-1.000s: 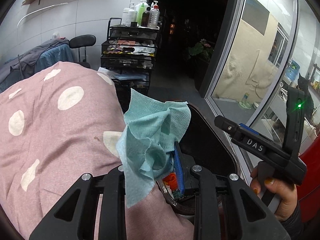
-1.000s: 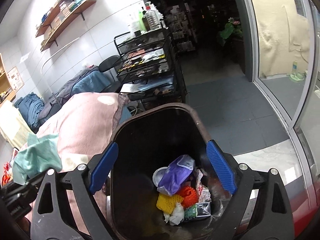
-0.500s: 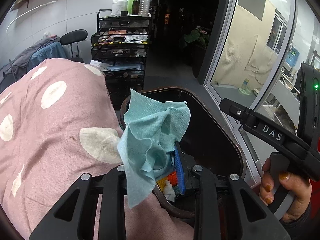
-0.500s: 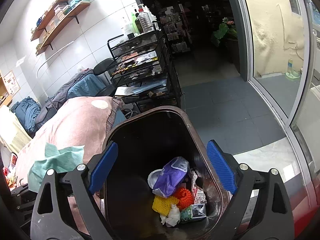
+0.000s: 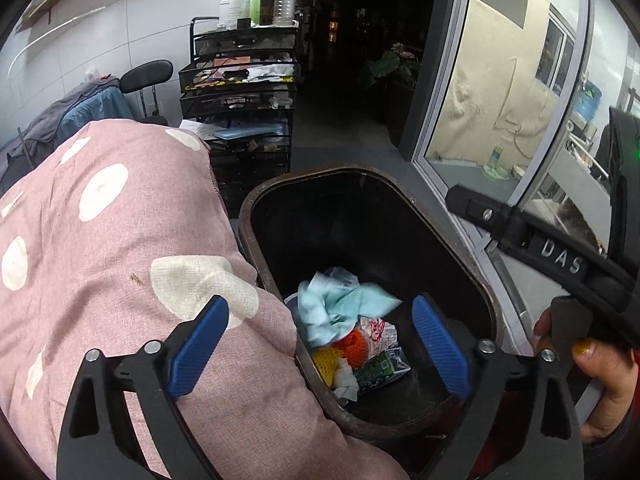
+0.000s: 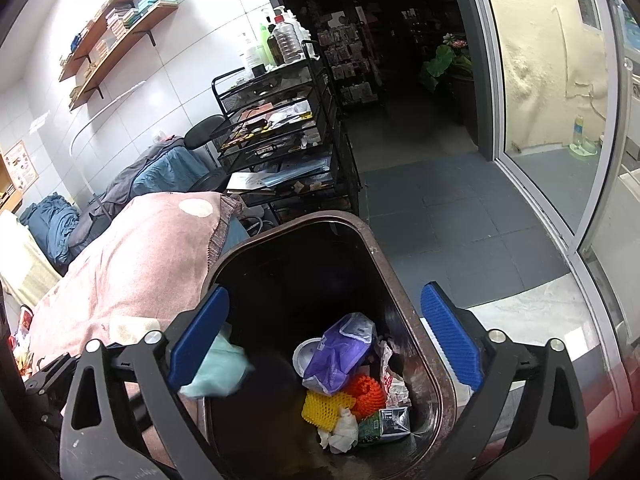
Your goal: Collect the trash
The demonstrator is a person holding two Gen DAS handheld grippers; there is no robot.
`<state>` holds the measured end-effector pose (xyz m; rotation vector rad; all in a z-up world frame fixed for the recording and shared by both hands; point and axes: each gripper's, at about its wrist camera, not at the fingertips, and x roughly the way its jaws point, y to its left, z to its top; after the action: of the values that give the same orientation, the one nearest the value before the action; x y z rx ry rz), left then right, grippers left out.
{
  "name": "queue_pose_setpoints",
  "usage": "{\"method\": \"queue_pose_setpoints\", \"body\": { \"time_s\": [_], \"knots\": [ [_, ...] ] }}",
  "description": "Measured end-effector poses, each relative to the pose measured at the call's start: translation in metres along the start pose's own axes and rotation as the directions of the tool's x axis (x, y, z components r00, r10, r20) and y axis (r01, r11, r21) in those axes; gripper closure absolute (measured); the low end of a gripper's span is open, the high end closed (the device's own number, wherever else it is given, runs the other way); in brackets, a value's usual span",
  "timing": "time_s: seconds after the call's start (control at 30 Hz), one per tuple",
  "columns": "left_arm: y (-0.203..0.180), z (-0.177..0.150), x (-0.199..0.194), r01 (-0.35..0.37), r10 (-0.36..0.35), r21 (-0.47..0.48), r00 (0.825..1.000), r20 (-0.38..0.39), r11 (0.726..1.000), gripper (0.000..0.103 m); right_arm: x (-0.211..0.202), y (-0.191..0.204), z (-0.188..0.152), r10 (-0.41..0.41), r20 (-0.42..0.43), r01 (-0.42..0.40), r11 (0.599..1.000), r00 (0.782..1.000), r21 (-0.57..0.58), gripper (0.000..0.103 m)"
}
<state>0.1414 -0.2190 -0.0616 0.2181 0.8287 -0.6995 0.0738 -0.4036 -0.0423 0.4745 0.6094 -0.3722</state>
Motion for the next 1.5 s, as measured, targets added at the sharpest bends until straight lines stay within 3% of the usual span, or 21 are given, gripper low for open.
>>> {"method": "queue_pose_setpoints", "body": {
  "time_s": [0.27, 0.53, 0.73, 0.87, 1.07, 1.23, 1.5],
  "knots": [
    [0.001, -0.001, -0.004, 0.015, -0.015, -0.007, 1.000, 0.027, 1.000, 0.006, 0.000, 0.000, 0.000, -0.005, -0.006, 0.005, 1.000, 1.000, 0.004, 0.006],
    [0.005, -0.005, -0.030, 0.025, -0.018, -0.052, 0.992, 0.128, 0.998, 0.006, -0.004, 0.011, -0.002, -0.013, 0.028, 0.014, 0.999, 1.000, -0.045, 0.006],
    [0.018, -0.016, -0.066, 0.005, 0.022, -0.120, 0.974, 0.226, 0.993, 0.006, -0.012, 0.020, -0.002, -0.009, 0.061, 0.013, 0.997, 0.998, -0.074, 0.006],
    [0.029, -0.025, -0.091, -0.031, 0.080, -0.170, 0.954, 0.288, 0.985, 0.005, -0.022, 0.032, -0.006, 0.009, 0.103, 0.001, 0.995, 0.995, -0.099, 0.006],
    [0.046, -0.039, -0.123, -0.140, 0.210, -0.211, 0.910, 0.358, 0.967, 0.005, -0.038, 0.055, -0.014, 0.047, 0.171, -0.022, 0.989, 0.984, -0.144, 0.006],
    [0.059, -0.054, -0.146, -0.222, 0.306, -0.246, 0.867, 0.393, 0.944, 0.005, -0.054, 0.085, -0.032, 0.104, 0.220, -0.052, 0.972, 0.970, -0.230, 0.006],
    [0.085, -0.081, -0.173, -0.284, 0.415, -0.343, 0.811, 0.412, 0.896, 0.005, -0.082, 0.130, -0.062, 0.227, 0.247, -0.128, 0.924, 0.942, -0.360, 0.006]
  ]
}}
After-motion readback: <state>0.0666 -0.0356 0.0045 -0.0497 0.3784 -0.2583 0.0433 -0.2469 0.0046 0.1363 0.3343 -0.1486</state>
